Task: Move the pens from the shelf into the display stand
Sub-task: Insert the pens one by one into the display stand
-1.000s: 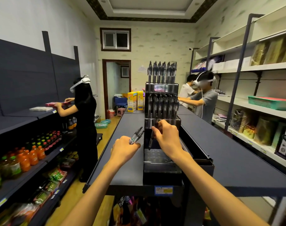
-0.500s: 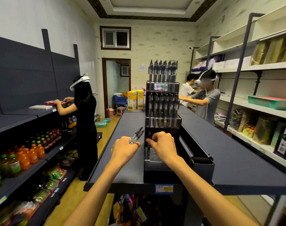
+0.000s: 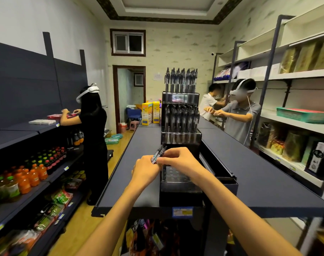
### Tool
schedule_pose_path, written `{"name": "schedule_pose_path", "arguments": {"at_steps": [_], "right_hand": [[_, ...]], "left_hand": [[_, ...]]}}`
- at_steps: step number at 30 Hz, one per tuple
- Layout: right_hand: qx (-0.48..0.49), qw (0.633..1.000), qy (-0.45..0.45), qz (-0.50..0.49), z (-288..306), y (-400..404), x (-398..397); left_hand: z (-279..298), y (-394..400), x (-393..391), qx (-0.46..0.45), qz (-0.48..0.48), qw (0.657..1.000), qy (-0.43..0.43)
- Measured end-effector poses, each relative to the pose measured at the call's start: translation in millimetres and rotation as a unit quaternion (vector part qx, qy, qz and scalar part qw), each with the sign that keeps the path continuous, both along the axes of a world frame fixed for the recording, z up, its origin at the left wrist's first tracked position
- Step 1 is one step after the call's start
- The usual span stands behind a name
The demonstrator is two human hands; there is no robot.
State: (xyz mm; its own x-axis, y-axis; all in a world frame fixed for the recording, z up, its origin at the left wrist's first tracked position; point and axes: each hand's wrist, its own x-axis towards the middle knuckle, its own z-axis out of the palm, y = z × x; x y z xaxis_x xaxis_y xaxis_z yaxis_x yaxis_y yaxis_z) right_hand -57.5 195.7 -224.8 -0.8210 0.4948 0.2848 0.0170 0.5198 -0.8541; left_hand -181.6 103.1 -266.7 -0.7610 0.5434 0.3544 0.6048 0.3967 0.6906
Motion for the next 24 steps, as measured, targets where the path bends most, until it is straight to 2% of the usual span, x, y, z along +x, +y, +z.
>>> {"name": "schedule_pose_path", "arguments": {"at_steps": [7,11,13,17,21,24], "right_hand": [[-0.032,0.995,0.081,-0.039,-7,-4,5],[-0.146,0.966,0.199,-0.071,-1,-3,5],[-0.154,0.956,0.233,-0.091,5,3,6],[-0.04,0.956,0.243,-0.161,9,15,7],[0.099,0.951,0.196,-0.219,9,22,1],[0.129,0.949,0.174,-0.23,7,24,-5]], "left_hand": [[4,3,10,-0.005,-0.068,0.997,0.017],[-1,1,5,-0.003,-0.045,0.999,0.022],[-4,-1,2,0.0,-0.021,0.999,0.026],[-6,-8,-6,0.024,-0.001,0.999,0.024],[-1,-12,-12,0.023,-0.002,1.0,0.016],[1,-14,-14,0.027,-0.006,1.0,0.014]]}}
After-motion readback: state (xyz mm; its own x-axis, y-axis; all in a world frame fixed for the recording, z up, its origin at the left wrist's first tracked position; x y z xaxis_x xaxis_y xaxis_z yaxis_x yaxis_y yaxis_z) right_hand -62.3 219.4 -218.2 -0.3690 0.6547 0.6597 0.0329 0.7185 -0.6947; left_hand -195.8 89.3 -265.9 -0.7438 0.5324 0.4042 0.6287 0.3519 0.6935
